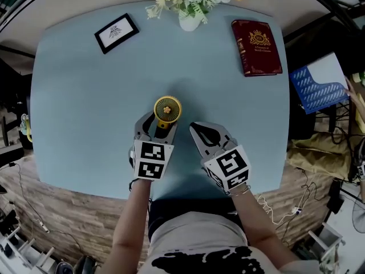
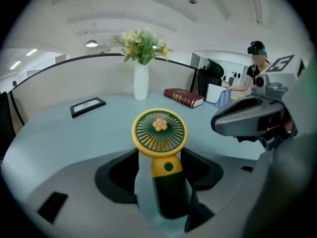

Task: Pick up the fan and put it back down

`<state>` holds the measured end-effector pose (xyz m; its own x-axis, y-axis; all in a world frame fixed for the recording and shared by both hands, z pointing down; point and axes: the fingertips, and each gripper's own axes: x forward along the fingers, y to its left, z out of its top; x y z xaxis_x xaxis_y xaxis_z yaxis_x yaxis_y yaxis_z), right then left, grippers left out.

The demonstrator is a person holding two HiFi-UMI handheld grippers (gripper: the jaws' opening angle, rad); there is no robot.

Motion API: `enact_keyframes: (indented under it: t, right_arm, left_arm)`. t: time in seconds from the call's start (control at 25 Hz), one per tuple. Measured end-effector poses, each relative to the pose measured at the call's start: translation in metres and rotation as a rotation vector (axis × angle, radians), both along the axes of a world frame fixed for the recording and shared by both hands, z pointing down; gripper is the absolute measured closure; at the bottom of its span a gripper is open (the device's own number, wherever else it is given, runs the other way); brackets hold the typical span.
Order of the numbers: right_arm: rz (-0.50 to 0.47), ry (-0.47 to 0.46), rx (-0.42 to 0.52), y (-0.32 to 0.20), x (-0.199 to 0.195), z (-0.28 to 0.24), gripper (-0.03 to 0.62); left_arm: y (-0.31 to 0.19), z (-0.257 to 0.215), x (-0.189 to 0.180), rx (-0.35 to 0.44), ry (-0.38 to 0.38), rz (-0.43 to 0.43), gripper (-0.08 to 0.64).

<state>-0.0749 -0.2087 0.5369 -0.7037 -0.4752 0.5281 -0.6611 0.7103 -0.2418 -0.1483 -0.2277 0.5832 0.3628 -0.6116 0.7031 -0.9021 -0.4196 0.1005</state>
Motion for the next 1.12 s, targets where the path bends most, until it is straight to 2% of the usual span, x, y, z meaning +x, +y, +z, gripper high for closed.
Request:
enact_keyframes:
  t: [0.4,1.04,1.12]
  right_arm:
    - [-0.002,0.032,-0.052,0.0,0.004,0.021,0.588]
    - [0.026,0.027,-0.046,0.001,0.01,0.018,0.588]
    - [0.027,0.028,-0.04,0.001,0.011,0.016,0.588]
  left_arm:
    - [-0.005,0.036,-0.012,-0.083,-0.057,-0.032,0.282]
    - [-0.01,0.042,-0.011,-0.084,-0.104,-0.043,0.278]
    - [-0.009,0.042,-0.011,-0.087,-0.098,-0.049,0.255]
